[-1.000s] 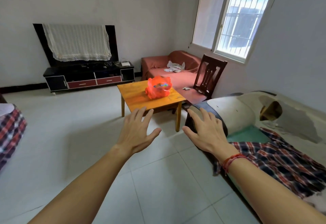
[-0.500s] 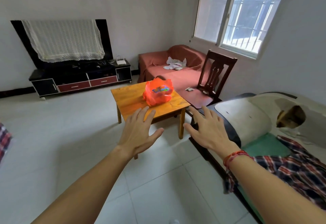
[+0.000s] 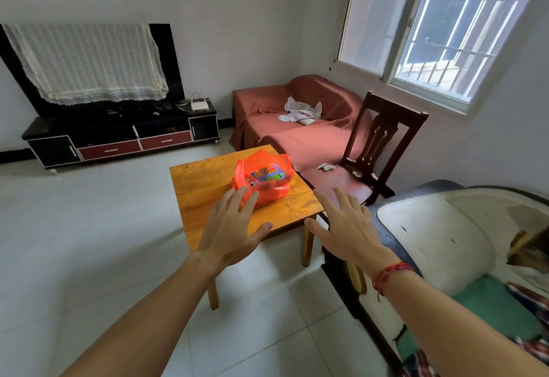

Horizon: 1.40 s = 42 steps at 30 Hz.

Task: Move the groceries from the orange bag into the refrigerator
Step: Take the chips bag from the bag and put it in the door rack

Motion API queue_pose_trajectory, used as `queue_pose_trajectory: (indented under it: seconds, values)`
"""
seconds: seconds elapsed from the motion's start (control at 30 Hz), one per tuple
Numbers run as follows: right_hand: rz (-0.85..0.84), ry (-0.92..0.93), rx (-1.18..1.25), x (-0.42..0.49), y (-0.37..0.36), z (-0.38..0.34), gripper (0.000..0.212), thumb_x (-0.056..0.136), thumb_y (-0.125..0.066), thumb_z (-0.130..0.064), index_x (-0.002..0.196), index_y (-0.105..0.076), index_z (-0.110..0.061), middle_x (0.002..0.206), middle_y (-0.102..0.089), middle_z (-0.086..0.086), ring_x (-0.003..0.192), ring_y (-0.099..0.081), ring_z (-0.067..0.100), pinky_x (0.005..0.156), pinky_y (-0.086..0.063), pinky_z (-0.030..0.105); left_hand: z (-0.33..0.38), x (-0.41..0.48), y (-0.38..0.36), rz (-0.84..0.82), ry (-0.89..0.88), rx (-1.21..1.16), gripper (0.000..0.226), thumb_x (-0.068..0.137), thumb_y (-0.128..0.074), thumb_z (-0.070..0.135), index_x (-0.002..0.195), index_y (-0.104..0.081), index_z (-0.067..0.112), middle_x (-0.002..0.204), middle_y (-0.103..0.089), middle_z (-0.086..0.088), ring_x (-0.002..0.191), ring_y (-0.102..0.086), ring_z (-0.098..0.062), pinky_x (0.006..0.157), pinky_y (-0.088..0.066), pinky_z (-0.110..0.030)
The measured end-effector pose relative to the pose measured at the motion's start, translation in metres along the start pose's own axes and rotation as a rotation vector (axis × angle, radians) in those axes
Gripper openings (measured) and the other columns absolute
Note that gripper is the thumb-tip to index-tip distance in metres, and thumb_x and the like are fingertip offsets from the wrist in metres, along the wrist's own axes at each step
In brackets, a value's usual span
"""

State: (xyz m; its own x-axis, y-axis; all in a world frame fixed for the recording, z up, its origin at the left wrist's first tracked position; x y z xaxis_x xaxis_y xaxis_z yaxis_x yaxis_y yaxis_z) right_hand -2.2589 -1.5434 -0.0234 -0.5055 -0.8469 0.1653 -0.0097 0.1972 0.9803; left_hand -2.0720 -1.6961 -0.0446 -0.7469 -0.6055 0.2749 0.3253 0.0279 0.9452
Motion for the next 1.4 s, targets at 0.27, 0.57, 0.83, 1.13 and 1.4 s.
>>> queue_pose_trajectory:
  seconds: [0.27,0.57,0.83,1.13,1.4]
  values:
    - [-0.063,0.029,0.006,0.112,-0.041,0.019,0.072,0.094,-0.043,-0.065,0.156,-0.021,-0.037,0.161,-0.026,0.011,0.142,-0.031,0.030,0.108,-0.032,0.043,-0.042,0.096,-0.048,-0.043,0.041,0.016,0.085,0.085,-0.026,0.074,0.152,-0.032,0.021,0.157,-0.032,-0.008,0.144,-0.028,-0.028,0.114,-0.028,-0.043]
    - [-0.121,0.032,-0.011,0.254,-0.107,0.020,0.073,0.093,-0.040,-0.069,0.156,-0.017,-0.039,0.158,-0.029,0.010,0.140,-0.031,0.031,0.110,-0.035,0.045,-0.115,0.214,-0.118,-0.101,0.068,-0.024,0.084,0.083,-0.031,0.074,0.148,-0.039,0.022,0.155,-0.037,-0.009,0.142,-0.031,-0.029,0.112,-0.031,-0.048]
    - [-0.248,0.001,-0.010,0.375,-0.169,0.020,0.075,0.093,-0.041,-0.068,0.157,-0.017,-0.036,0.156,-0.031,0.010,0.139,-0.035,0.031,0.108,-0.036,0.043,-0.172,0.320,-0.181,-0.244,0.105,-0.118,0.092,0.077,-0.021,0.076,0.153,-0.031,0.025,0.161,-0.026,-0.004,0.148,-0.017,-0.025,0.117,-0.024,-0.048]
    - [-0.351,-0.011,0.035,0.454,-0.228,0.029,0.076,0.093,-0.042,-0.067,0.156,-0.020,-0.032,0.156,-0.032,0.013,0.141,-0.035,0.034,0.110,-0.036,0.046,-0.194,0.370,-0.250,-0.351,0.157,-0.162,0.088,0.078,-0.025,0.074,0.152,-0.033,0.026,0.161,-0.026,-0.003,0.148,-0.019,-0.024,0.115,-0.026,-0.045]
    - [-0.441,0.018,0.127,0.503,-0.267,0.038,0.076,0.092,-0.045,-0.064,0.155,-0.023,-0.029,0.148,-0.040,0.013,0.126,-0.049,0.035,0.093,-0.049,0.044,-0.201,0.392,-0.268,-0.372,0.271,-0.208,0.089,0.077,-0.024,0.074,0.151,-0.032,0.027,0.160,-0.025,0.000,0.147,-0.017,-0.023,0.116,-0.025,-0.042]
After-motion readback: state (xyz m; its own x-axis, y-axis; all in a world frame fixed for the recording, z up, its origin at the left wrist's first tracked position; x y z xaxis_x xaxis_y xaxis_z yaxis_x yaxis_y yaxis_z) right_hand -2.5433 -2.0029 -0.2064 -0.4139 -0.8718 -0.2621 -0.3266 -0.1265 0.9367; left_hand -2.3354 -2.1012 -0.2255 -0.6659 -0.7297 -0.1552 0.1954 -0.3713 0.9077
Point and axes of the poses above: each hand's wrist, its own x-axis towards the middle knuckle, its own y-axis out of the back of the hand, z = x × y, the point moved 2 cm from there along x, towards the middle knuckle
